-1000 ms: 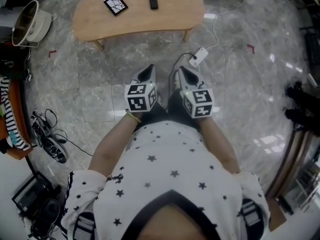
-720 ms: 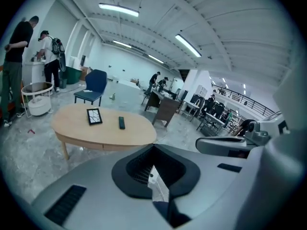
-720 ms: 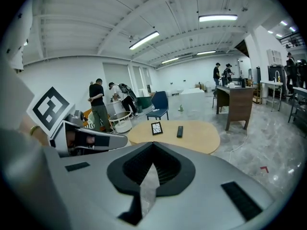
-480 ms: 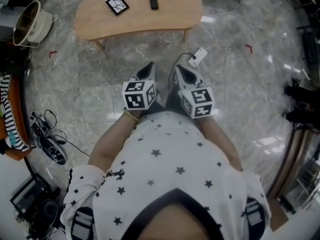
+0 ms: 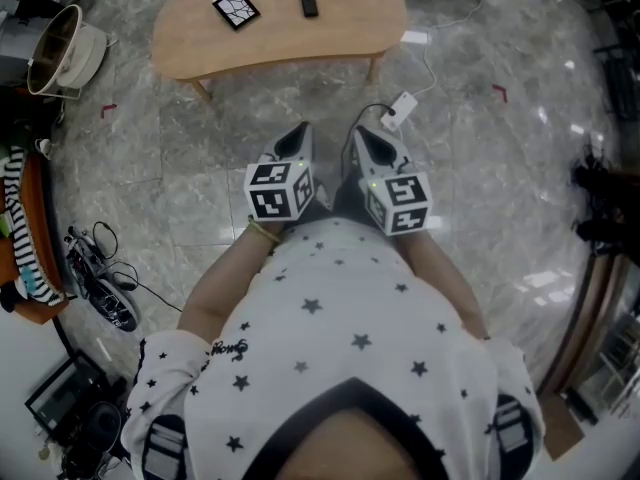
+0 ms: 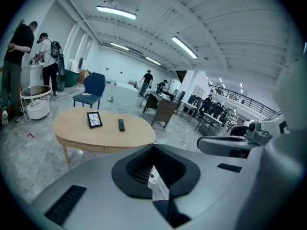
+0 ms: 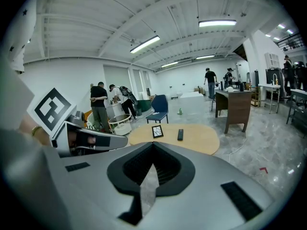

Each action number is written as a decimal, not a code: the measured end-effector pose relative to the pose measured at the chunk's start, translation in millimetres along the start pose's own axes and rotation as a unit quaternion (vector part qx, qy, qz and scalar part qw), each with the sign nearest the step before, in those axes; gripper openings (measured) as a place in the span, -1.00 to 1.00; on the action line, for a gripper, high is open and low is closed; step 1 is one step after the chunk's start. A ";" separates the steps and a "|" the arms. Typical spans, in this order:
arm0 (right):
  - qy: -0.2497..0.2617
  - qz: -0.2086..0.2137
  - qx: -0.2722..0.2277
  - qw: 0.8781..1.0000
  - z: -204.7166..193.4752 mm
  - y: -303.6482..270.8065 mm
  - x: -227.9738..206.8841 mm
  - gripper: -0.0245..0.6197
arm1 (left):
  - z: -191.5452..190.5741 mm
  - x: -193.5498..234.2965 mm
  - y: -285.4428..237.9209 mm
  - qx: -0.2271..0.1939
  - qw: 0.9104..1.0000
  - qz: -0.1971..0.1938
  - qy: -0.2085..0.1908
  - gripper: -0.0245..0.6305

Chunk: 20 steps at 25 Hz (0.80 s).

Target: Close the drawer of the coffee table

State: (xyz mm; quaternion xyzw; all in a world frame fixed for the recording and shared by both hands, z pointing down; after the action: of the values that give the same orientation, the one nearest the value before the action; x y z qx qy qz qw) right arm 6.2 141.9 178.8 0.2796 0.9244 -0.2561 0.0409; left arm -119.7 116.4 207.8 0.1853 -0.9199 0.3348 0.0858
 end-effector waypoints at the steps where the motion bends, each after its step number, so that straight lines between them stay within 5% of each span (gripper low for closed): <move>1: -0.001 0.000 0.000 1.000 0.6 0.9 1.5 -0.90 | 0.4 -0.1 1.0 0.000 1.000 -0.001 0.000 -0.90; 20: -0.012 -0.009 -0.012 1.000 -3.6 14.0 6.3 -0.90 | -4.9 -5.4 10.3 -0.001 1.000 -0.014 0.002 -0.90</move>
State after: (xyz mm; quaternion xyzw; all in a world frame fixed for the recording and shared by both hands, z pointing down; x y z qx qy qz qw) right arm 8.7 156.8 174.2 0.2678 0.9292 -0.2490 0.0531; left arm -118.7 128.4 204.0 0.1969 -0.9175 0.3329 0.0926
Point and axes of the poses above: the fingertips, and each gripper's own axes: y backward along the fingers, x to its left, z out of its top, the point moved 4 cm from there along y, backward along the fingers, and after that the axes turned 7 degrees about z, right-handed, at the moved point
